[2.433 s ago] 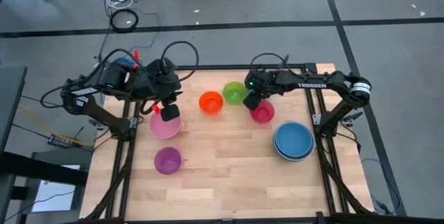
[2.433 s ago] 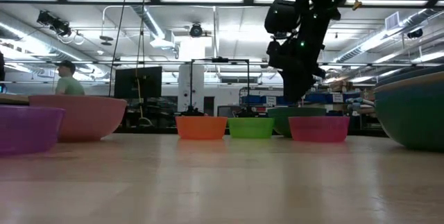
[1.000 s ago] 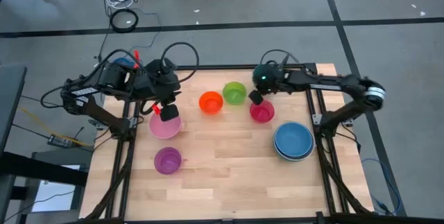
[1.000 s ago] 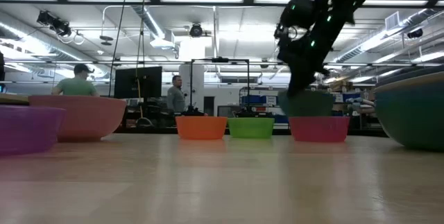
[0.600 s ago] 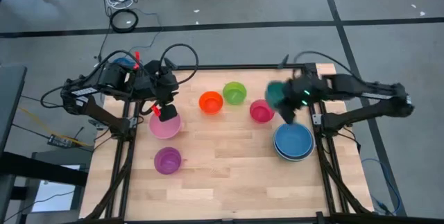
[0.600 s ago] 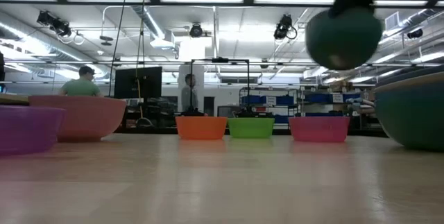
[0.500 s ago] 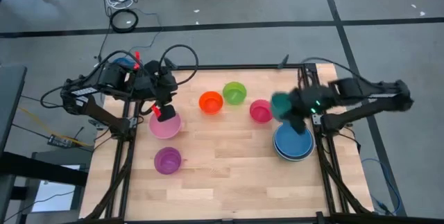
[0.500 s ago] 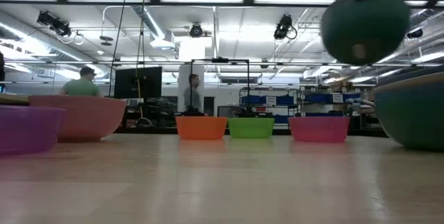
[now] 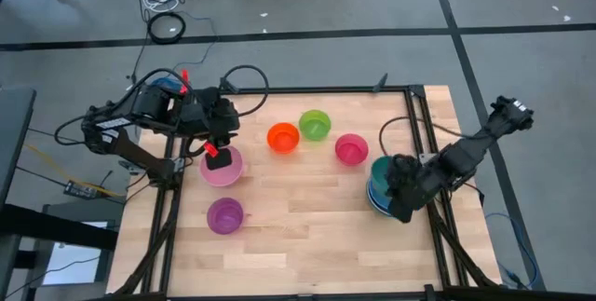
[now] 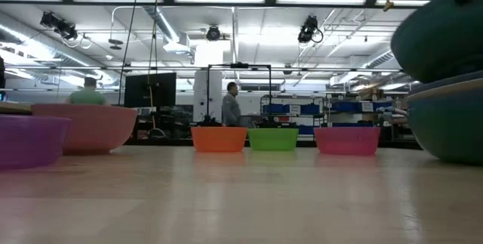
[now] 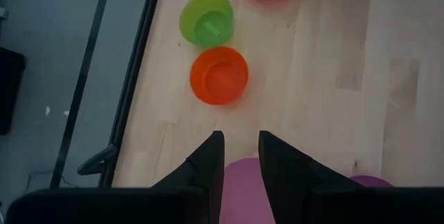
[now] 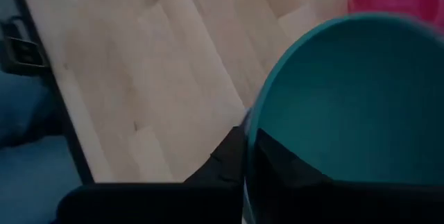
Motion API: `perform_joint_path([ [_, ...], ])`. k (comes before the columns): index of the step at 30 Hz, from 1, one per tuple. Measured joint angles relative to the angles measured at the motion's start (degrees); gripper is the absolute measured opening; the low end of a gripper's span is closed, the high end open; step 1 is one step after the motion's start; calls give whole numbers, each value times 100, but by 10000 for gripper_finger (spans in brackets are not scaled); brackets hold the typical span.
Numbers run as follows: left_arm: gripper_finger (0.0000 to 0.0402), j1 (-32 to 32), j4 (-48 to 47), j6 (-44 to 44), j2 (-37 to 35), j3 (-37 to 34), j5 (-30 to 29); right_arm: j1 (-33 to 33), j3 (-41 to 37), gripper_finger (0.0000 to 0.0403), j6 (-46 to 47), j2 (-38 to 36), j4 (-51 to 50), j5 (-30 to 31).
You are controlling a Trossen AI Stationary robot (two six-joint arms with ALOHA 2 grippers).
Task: Nest bowls inside each other
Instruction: Stack the dark green bowl on top of the blue bowl
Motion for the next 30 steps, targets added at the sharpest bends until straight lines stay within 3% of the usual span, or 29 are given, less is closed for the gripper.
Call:
perform_joint_path([
  [5,99,0,0,-83,0,-2,0,53,0,72,323,196,-1,-189],
  [12,99,0,2,-160,0,-3,0,177,0,146,896,-82,-20,-301],
  [17,99,0,2,-183,0,-6,0,286,0,154,1200,-300,-20,-215],
  [22,99,0,2,-185,0,-6,0,358,2,153,1147,-297,-18,462],
  [30,99,0,2,-300,0,-6,-2,199,2,153,927,555,-41,899],
])
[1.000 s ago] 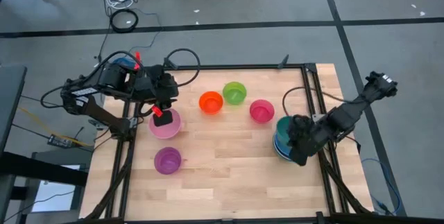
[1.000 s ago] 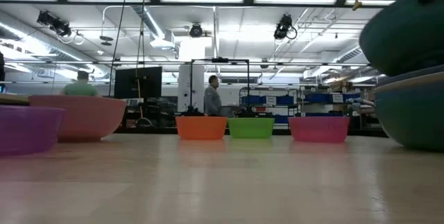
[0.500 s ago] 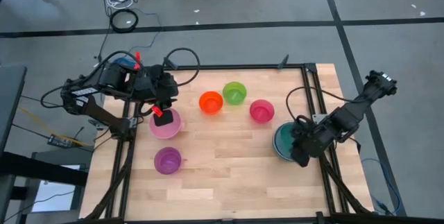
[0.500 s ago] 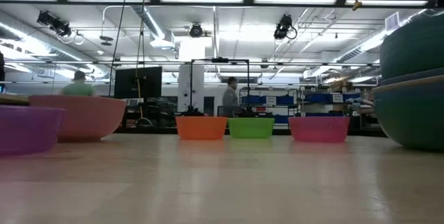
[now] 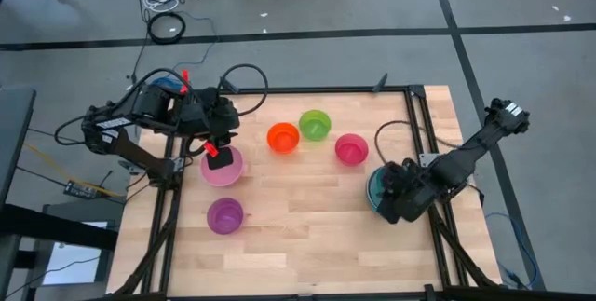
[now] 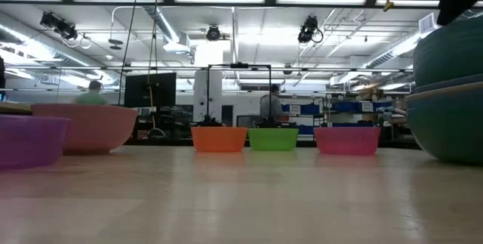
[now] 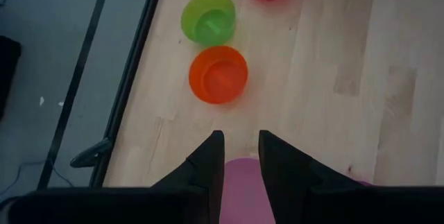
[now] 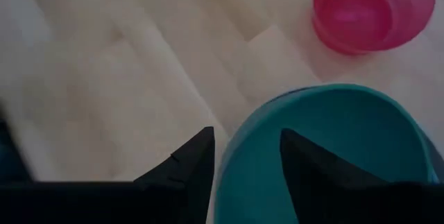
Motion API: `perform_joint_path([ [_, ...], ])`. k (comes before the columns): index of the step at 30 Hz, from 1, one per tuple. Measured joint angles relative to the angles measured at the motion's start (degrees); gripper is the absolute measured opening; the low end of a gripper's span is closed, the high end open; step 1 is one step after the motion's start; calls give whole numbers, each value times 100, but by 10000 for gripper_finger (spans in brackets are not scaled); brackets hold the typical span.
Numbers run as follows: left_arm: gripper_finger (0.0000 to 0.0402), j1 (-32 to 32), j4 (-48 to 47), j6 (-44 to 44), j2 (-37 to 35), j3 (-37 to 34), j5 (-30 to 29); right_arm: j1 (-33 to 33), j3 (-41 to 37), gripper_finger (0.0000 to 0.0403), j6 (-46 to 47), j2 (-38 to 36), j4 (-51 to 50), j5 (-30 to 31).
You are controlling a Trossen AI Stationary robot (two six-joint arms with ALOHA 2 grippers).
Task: Nest bowls inside each other
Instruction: Stack the dark green bowl on top of the blue bowl
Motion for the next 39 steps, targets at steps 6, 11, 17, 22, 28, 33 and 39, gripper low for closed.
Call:
perform_joint_path([
  [6,99,0,0,-2,0,-2,-2,-11,0,151,98,596,-179,-434],
  [11,99,0,0,1,0,-2,-4,46,20,142,265,563,-435,-846],
  [17,99,0,1,1,0,-2,-7,80,736,133,351,124,-709,-193],
  [22,99,0,0,1,0,-2,-53,69,917,132,-27,98,-685,730],
  [28,99,0,0,-49,0,-2,-57,-61,412,132,-107,539,-412,729],
  [33,99,0,6,-61,0,-137,-57,35,-24,131,419,780,-479,368],
  [39,99,0,6,17,0,-630,-55,297,114,120,621,539,-509,452],
])
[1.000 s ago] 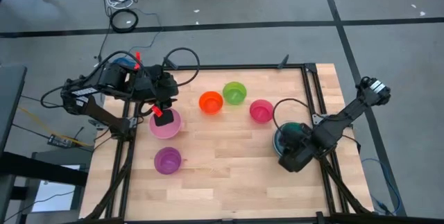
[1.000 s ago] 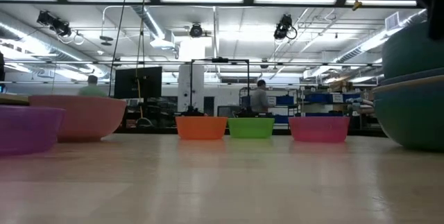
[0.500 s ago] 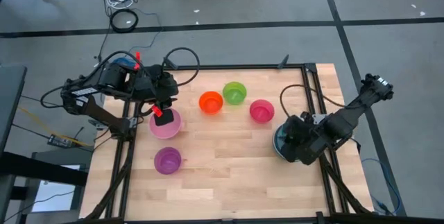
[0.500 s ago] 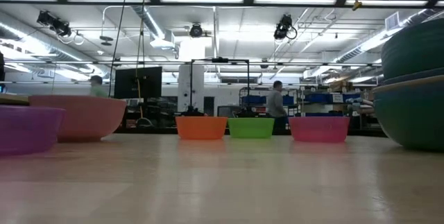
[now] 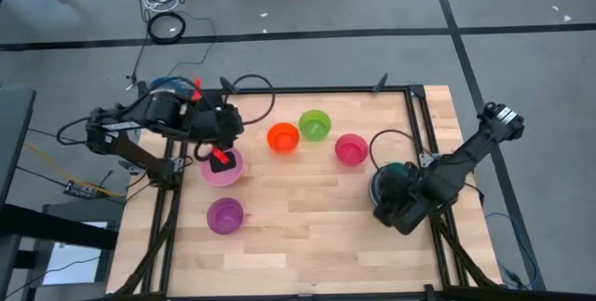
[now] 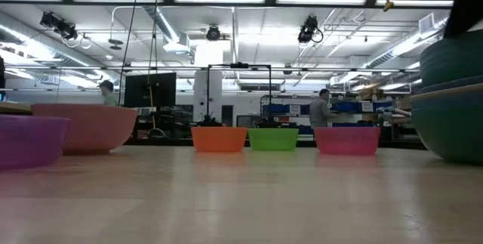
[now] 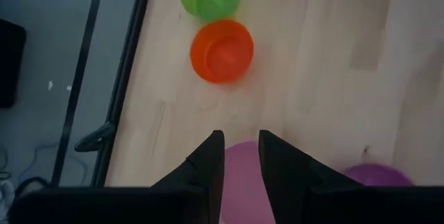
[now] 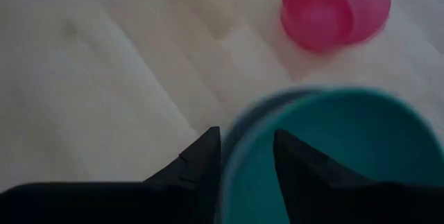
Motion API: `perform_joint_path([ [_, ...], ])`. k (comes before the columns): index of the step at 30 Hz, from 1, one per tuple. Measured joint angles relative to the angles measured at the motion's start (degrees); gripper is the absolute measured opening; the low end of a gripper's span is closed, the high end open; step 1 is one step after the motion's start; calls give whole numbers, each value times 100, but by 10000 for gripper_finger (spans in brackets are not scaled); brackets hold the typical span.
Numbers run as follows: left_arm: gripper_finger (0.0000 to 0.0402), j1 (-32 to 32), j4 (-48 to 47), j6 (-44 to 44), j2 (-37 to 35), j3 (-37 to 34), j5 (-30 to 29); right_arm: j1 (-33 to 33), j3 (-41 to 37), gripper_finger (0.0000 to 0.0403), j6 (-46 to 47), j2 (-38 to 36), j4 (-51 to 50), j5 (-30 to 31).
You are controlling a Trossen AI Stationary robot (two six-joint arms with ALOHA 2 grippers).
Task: Nest bowls inside each other
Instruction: Stack the dark green bowl on top of the blue bowl
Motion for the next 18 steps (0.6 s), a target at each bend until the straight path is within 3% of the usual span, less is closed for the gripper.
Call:
perform_joint_path([
  [6,99,4,22,-21,4,-454,0,-63,85,106,-83,-291,-92,489],
  [14,99,0,-4,-201,-90,-477,-2,-107,-832,92,209,-101,383,-168],
  [18,99,2,-3,-314,-188,-476,-2,2,-628,90,290,-158,333,-107],
])
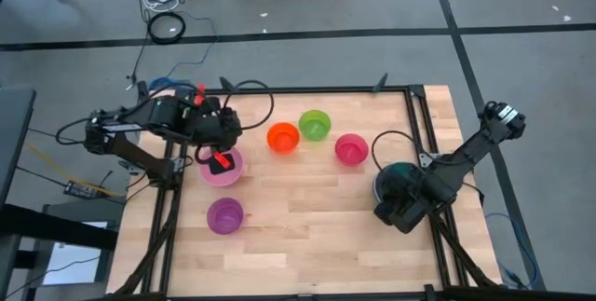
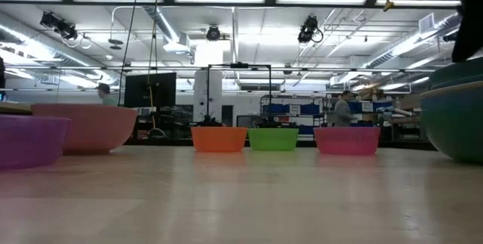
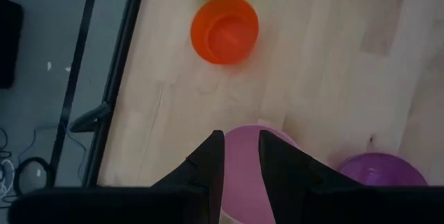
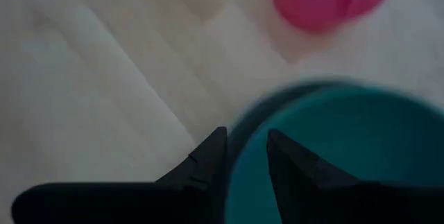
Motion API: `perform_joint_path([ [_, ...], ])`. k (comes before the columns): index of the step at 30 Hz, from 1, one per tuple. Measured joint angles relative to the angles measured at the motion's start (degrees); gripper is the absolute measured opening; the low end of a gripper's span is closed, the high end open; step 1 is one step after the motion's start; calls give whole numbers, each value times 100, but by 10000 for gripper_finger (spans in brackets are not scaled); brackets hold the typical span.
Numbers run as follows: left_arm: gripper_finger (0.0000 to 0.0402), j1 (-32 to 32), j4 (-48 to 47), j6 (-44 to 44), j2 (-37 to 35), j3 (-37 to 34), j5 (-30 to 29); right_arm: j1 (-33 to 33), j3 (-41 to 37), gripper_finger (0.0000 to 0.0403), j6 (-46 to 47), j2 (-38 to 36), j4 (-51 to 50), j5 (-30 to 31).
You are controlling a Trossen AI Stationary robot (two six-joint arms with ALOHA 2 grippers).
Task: Nest bowls inside each other
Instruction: Stack the dark green bowl on top of the blue bowl, then stack the pink bowl on top of the dark green bowl
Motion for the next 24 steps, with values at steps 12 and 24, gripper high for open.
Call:
perform_joint_path([
  [12,99,-681,395,-786,-54,-831,1233,219,2104,89,-453,-108,-1715,1354],
  [24,99,-1735,2070,-1993,-48,-3579,1249,222,2024,89,-528,-99,-1837,1496],
])
